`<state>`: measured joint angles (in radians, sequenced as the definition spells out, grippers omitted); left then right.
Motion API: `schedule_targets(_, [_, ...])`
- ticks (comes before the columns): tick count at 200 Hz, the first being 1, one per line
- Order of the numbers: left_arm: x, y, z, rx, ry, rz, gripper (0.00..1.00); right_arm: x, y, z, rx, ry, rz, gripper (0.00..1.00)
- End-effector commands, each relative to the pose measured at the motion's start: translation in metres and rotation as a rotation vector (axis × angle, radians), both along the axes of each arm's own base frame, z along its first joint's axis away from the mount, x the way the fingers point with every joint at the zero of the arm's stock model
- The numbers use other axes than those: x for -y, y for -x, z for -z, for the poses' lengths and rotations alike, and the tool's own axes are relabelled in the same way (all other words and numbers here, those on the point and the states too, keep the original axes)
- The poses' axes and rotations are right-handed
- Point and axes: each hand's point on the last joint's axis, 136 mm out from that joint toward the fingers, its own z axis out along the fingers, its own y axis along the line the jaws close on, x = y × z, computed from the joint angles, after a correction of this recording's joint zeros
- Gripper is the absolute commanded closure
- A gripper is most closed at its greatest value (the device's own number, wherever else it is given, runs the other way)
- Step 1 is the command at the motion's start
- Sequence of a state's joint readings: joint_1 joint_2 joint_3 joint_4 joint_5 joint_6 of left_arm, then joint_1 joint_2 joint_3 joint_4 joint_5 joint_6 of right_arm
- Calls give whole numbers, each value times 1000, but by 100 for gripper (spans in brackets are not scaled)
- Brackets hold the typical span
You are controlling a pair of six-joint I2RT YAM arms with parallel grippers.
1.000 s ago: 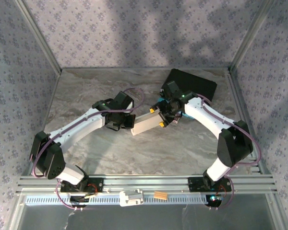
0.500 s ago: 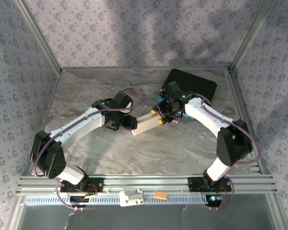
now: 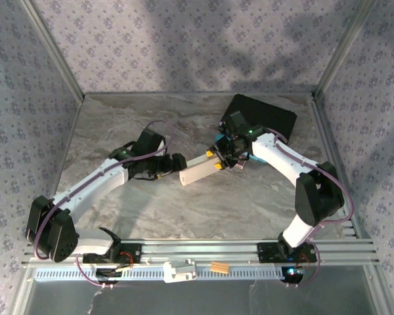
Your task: Fold the paper box
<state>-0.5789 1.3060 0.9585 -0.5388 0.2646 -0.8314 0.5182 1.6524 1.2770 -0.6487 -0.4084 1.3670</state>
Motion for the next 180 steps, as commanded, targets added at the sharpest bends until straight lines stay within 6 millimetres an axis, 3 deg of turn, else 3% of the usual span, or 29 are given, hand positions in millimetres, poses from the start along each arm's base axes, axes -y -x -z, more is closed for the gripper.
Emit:
schedule_targets(1, [2, -18, -14, 20, 182, -117, 35, 31, 43, 59, -227, 193, 0, 57])
schedule_targets(11, [1, -22, -15, 22, 212, -132, 40, 31, 43, 59, -228, 194, 0, 57])
schedule_targets(72, [1, -21, -28, 45, 242, -127, 44, 28, 42, 60, -231, 189, -2, 58])
schedule_targets(94, [4, -17, -17, 12, 237, -110, 44, 29, 43, 60, -232, 192, -1, 58])
schedule_targets(147, [7, -3, 33, -85, 166, -57, 46, 28, 44, 62, -239, 187, -1, 58])
schedule_targets(180, [-3, 2, 37, -85, 113, -62, 49, 28, 27, 41, -152, 163, -13, 55])
